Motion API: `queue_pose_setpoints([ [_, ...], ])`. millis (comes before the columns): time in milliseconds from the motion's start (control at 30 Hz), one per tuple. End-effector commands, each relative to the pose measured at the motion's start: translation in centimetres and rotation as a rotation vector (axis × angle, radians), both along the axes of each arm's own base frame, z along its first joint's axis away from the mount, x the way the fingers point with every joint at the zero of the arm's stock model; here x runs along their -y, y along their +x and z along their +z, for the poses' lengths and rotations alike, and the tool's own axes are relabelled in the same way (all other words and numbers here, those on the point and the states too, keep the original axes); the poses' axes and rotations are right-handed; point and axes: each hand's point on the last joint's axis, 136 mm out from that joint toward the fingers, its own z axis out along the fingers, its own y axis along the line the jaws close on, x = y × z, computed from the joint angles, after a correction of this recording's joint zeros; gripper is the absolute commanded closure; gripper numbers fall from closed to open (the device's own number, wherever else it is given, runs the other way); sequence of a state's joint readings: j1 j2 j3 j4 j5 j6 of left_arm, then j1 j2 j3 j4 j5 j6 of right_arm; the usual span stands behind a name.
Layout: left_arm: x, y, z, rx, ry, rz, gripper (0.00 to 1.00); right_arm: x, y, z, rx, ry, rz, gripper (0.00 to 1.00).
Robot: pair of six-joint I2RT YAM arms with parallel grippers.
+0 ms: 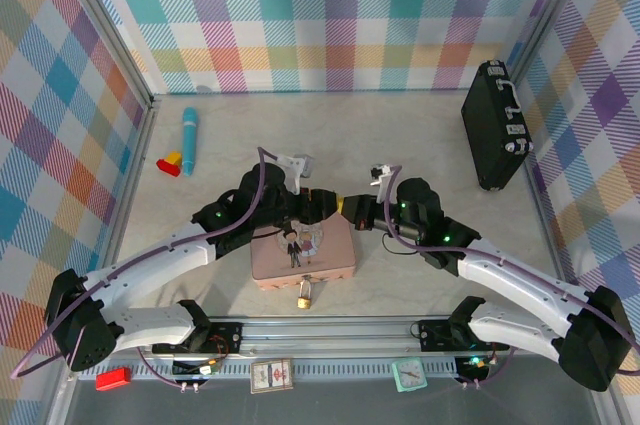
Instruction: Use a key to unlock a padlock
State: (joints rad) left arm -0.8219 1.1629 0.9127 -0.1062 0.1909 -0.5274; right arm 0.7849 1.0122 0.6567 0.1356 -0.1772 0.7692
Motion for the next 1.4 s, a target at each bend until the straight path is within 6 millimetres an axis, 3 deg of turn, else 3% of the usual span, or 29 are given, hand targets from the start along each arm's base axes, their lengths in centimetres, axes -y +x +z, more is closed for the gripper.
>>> queue_pose_setpoints([
  [0, 0.3, 0.0, 0.8, 0.009, -0.007, 0.0, 0.54, -0.8, -0.6, 0.6, 0.034, 0.006, 0.05, 1.0],
  [400, -1.6, 0.4, 1.3, 0.047, 0.011, 0.083, 0.62, -1.4, -0.9, 0.7, 0.043, -0.006, 0.072, 1.0],
  [1367, -0.5, 0.1, 0.0, -0.008, 0.031, 0.029, 0.82, -1.9, -1.1, 1.1, 0.062, -0.011, 0.069, 1.0],
])
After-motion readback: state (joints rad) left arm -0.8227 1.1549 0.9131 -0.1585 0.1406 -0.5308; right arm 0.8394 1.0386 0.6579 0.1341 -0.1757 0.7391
